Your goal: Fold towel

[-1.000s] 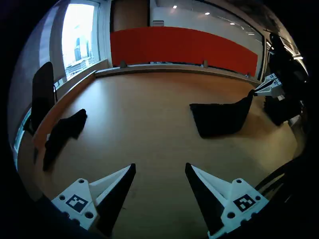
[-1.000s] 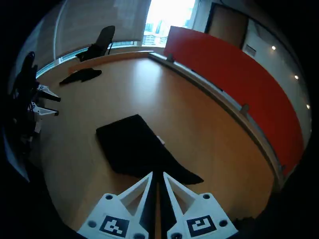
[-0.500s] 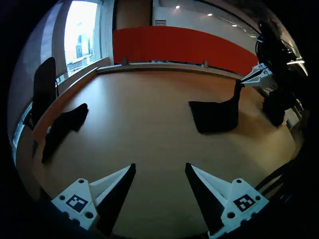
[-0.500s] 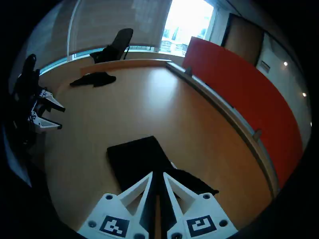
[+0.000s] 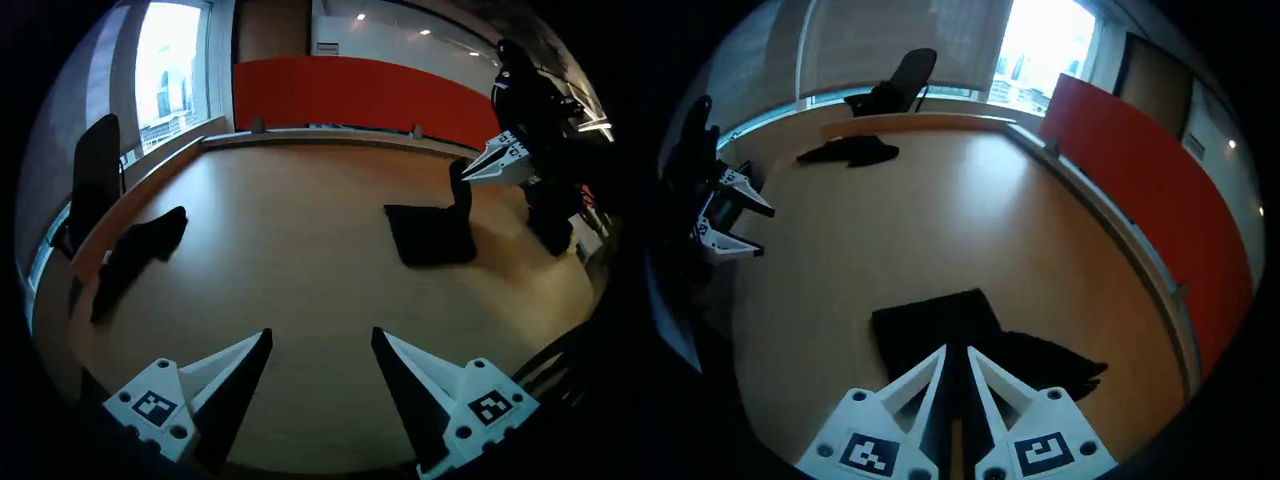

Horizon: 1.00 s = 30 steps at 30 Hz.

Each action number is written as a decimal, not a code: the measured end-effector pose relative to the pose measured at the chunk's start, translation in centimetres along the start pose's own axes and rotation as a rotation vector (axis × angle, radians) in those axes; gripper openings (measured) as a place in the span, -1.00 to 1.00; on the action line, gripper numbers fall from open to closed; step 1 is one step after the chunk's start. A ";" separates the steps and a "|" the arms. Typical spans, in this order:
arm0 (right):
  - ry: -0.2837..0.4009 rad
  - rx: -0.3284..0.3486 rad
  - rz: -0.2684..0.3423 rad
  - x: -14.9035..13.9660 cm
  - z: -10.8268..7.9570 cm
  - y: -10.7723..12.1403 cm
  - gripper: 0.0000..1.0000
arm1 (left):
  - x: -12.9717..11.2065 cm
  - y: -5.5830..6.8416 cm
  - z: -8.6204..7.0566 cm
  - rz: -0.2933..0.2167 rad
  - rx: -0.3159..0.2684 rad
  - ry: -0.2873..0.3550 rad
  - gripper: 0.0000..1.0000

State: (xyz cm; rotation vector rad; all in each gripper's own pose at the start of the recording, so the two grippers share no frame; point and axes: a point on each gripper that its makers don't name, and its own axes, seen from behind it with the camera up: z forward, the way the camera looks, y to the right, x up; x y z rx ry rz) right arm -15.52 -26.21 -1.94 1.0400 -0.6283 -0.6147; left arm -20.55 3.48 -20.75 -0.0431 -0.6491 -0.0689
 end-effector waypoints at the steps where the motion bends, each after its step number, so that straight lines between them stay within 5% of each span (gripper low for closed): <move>1: -0.002 0.011 -0.004 0.1 0.5 -0.4 -0.93 | -0.1 -0.1 -0.1 -0.002 0.004 0.000 0.84; 11: -0.042 0.100 -0.013 -0.6 4.5 -3.6 -0.93 | -0.9 -1.2 -1.0 -0.018 0.033 -0.007 0.84; 23: -0.061 0.101 -0.008 -1.1 4.8 -3.6 -0.82 | -1.0 -1.3 -0.8 -0.018 0.032 -0.011 0.84; 26: -0.065 0.090 -0.006 -1.3 4.7 -3.5 -0.42 | -1.0 -1.2 -0.7 -0.016 0.032 -0.011 0.84; 30: -0.069 0.076 0.003 -1.6 4.4 -3.2 0.45 | -0.9 -1.2 -0.7 -0.014 0.030 -0.011 0.84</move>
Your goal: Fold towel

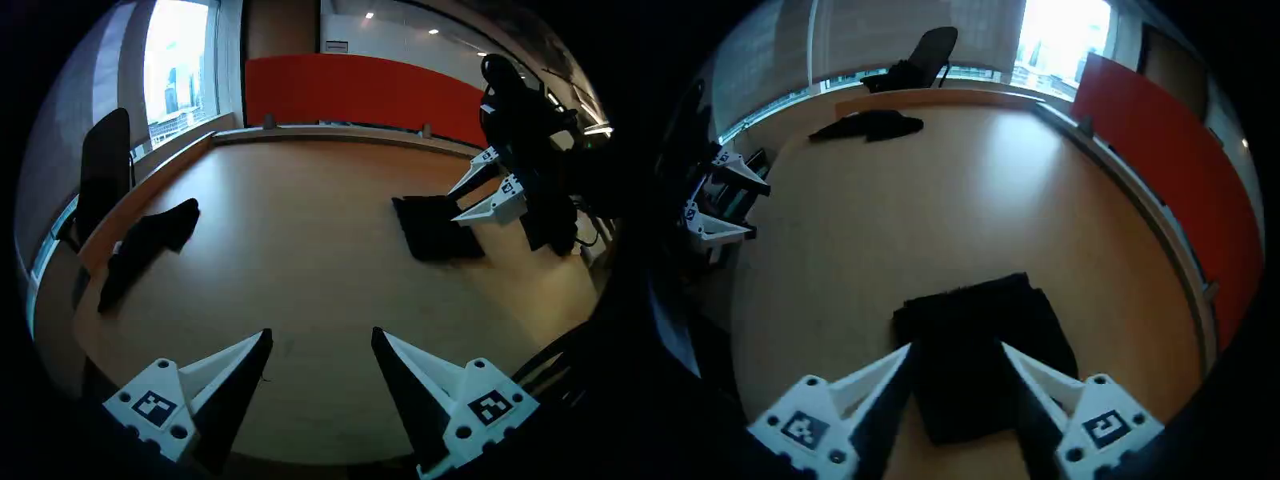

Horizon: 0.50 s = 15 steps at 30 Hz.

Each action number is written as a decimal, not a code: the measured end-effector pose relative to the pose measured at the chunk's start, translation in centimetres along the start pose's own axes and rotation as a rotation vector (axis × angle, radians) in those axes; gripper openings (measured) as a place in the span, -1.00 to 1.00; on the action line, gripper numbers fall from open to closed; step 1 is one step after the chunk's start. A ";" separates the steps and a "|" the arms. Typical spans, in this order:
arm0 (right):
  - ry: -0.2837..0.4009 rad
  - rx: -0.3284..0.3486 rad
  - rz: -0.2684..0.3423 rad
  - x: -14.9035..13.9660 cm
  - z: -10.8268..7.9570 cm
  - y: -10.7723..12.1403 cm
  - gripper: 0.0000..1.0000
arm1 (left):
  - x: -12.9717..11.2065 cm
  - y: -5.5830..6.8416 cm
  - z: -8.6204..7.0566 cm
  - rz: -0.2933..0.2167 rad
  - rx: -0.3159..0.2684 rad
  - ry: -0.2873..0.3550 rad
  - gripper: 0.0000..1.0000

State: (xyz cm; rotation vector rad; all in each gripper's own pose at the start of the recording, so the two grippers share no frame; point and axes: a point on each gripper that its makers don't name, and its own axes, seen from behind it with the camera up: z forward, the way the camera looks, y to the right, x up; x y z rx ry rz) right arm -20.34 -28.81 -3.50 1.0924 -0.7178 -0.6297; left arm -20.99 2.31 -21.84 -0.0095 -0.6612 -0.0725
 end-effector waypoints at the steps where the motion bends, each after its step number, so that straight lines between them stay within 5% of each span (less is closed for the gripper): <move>1: 0.000 -0.003 0.003 -0.1 -0.1 0.1 0.45 | 0.0 0.0 0.0 0.001 0.000 0.000 0.84; 15: -0.005 -0.039 0.060 -2.0 -1.2 0.4 0.45 | 0.3 0.3 0.1 0.016 -0.006 0.003 0.84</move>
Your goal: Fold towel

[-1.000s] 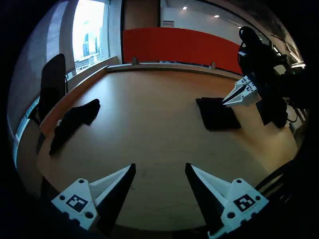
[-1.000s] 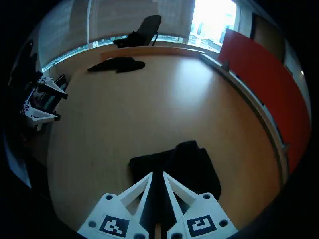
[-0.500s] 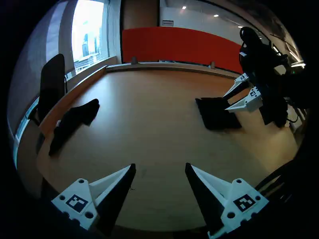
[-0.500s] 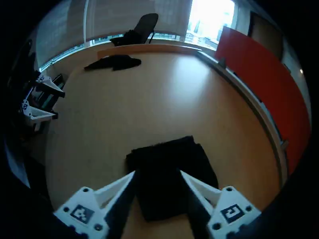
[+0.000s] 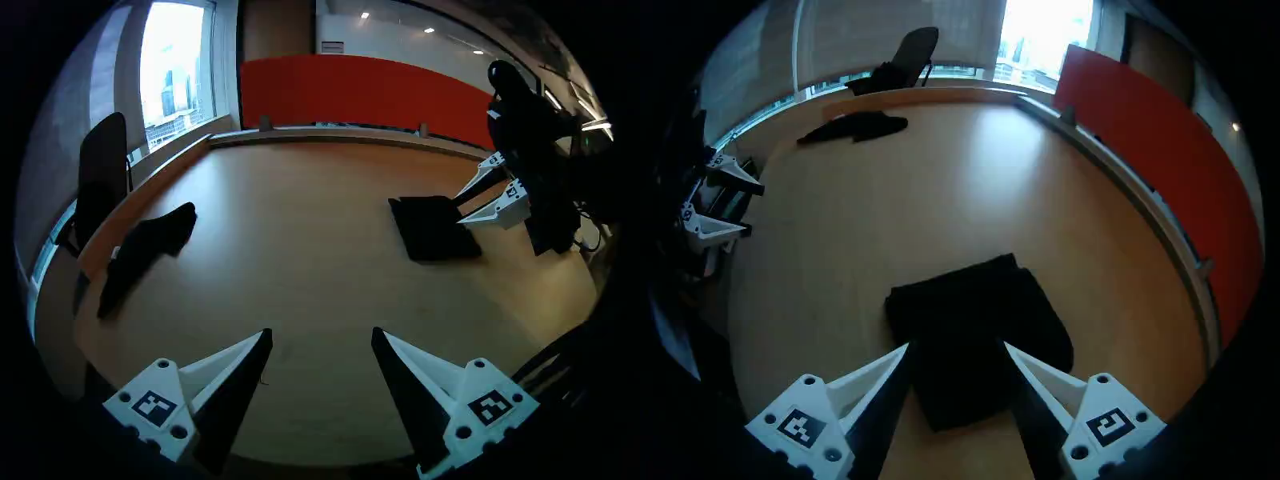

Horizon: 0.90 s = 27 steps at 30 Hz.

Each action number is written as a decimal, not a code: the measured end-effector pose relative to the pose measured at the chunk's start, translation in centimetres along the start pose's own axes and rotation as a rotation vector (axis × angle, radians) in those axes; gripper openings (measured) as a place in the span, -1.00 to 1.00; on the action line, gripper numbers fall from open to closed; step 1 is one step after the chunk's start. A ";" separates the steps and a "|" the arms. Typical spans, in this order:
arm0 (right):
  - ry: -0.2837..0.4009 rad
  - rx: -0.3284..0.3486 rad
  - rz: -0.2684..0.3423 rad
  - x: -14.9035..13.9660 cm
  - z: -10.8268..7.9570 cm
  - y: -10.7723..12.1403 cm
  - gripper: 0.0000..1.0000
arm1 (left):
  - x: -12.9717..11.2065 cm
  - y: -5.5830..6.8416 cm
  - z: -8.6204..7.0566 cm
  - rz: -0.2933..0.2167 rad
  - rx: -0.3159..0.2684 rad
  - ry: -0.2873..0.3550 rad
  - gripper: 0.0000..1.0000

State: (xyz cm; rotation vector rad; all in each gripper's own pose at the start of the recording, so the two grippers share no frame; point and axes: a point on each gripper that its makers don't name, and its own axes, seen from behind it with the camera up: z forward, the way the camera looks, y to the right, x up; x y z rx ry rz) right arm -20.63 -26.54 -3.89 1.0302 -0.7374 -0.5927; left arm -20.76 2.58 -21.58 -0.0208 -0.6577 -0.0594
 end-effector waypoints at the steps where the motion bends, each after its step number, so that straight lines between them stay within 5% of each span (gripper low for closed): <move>1: -0.002 -0.003 0.004 -0.2 -0.1 0.0 0.45 | 0.0 0.0 0.0 0.001 0.000 0.000 0.84; 27: -0.070 -0.033 0.084 -6.3 -1.4 -0.8 0.45 | 0.0 0.5 0.2 0.022 -0.009 -0.002 0.84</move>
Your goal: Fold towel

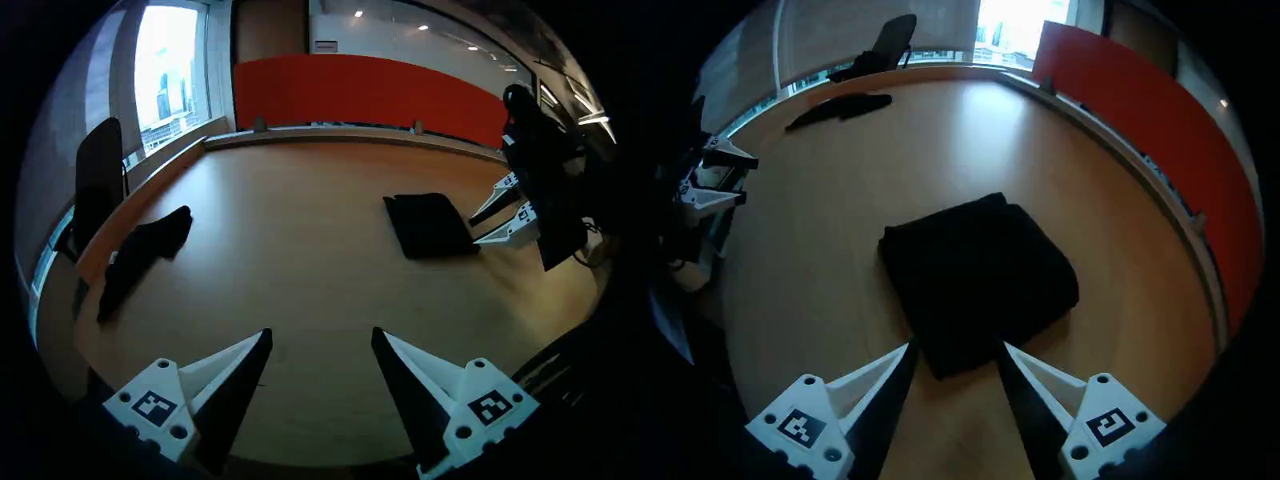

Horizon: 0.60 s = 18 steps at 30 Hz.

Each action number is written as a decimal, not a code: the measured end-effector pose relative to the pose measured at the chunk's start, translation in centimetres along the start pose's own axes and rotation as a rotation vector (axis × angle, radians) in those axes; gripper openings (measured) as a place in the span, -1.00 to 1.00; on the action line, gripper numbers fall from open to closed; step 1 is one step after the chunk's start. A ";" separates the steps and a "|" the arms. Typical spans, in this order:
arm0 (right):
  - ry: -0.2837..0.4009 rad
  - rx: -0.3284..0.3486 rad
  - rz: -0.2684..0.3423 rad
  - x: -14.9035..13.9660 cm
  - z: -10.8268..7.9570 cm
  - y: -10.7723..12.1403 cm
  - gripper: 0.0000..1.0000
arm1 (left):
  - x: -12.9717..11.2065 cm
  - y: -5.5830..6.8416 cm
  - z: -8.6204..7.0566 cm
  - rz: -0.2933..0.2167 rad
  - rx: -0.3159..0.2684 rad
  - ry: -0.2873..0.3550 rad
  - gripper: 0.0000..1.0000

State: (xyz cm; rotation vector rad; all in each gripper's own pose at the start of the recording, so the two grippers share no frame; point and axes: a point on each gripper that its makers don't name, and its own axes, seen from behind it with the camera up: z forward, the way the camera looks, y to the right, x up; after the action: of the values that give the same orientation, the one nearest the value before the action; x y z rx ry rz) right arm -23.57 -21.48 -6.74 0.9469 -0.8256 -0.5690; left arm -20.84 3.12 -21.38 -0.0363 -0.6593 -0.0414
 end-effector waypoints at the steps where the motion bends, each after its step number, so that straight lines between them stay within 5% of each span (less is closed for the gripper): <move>1: -0.003 0.000 0.003 -0.2 0.0 0.0 0.45 | 0.0 0.0 0.0 0.000 0.000 0.000 0.84; 11: -0.025 -0.005 0.032 -1.9 0.3 -0.4 0.39 | -0.2 0.4 0.0 -0.001 -0.004 -0.002 0.84; 18: -0.033 0.001 0.055 -2.5 0.6 -0.7 -0.04 | -0.3 0.4 0.0 -0.003 -0.004 -0.002 0.84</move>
State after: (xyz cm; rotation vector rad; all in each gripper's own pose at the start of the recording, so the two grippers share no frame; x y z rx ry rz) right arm -25.56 -20.30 -8.02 0.9148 -0.8785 -0.5383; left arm -21.05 3.56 -21.58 -0.0387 -0.6615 -0.0459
